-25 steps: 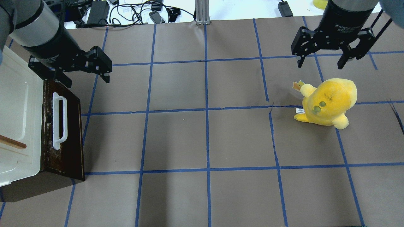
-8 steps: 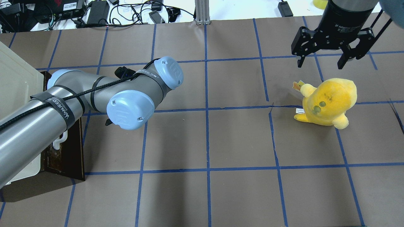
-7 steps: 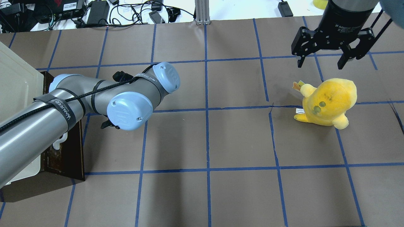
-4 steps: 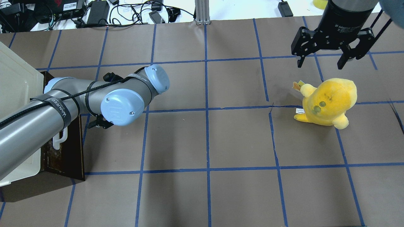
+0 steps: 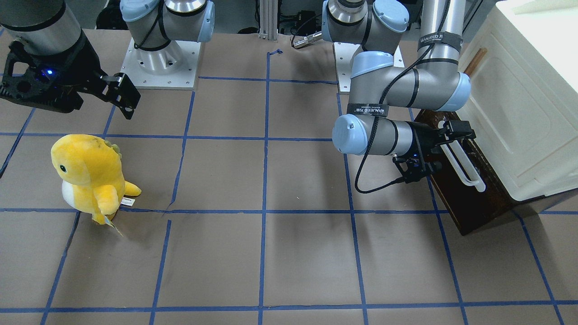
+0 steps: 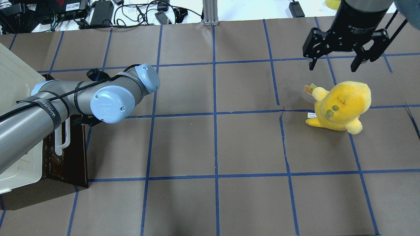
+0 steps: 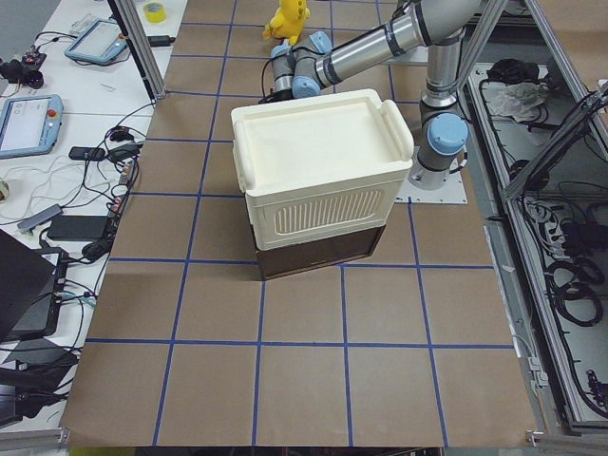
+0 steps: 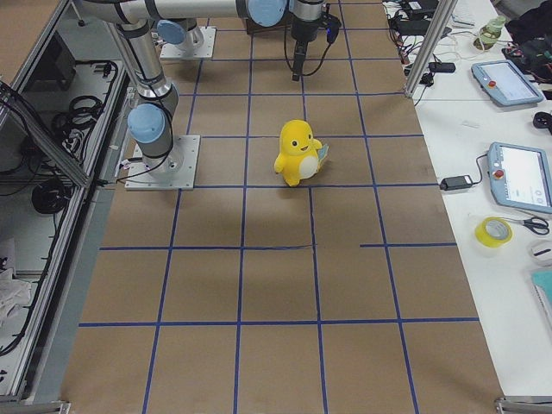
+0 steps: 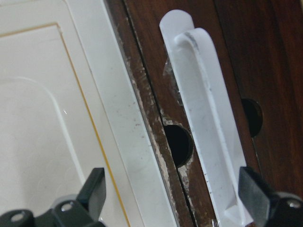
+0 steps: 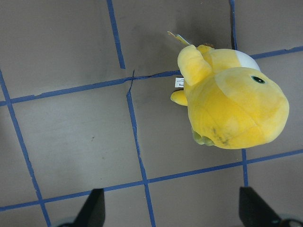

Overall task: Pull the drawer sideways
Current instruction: 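Lower the left gripper over the white bar handle, aligning fingers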

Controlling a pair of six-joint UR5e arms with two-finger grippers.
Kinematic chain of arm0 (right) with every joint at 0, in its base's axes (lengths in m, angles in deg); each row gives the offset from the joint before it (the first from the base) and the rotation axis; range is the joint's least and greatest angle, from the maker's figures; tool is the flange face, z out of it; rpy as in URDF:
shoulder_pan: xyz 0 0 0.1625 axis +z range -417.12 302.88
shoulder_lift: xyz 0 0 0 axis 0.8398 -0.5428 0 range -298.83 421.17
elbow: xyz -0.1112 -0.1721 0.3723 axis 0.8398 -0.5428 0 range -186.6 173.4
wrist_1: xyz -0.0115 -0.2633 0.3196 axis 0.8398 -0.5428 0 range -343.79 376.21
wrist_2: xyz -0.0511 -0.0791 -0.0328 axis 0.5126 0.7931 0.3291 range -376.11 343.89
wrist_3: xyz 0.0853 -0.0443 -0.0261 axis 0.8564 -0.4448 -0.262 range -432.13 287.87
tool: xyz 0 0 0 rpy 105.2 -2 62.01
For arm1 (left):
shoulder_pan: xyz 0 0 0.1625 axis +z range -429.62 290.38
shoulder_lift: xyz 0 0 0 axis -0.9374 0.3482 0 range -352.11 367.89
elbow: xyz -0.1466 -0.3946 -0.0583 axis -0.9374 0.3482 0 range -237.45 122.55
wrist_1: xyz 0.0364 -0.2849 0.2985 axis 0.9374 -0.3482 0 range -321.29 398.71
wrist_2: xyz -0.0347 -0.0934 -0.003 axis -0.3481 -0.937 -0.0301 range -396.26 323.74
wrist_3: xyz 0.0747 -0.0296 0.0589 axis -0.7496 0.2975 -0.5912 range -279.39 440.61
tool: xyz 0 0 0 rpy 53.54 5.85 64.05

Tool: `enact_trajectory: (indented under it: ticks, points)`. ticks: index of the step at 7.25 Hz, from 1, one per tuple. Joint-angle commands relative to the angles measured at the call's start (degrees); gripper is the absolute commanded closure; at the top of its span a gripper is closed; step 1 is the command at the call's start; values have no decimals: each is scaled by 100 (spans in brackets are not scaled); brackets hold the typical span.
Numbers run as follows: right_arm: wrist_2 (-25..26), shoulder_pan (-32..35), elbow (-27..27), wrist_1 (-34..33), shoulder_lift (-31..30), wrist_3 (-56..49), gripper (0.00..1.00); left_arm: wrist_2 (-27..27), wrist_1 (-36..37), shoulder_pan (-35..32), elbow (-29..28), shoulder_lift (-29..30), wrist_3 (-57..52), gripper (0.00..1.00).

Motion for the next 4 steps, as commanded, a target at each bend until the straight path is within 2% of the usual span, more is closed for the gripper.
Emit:
enact_trajectory:
  ticks: [1, 2, 4]
  points:
    - [0, 0, 0, 0, 0, 0, 0, -15, 52, 3, -37, 286, 338, 0]
    - [0, 0, 0, 0, 0, 0, 0, -6, 70, 3, -46, 427, 442, 0]
    - [0, 0, 0, 0, 0, 0, 0, 238, 62, -14, -55, 725, 478, 10]
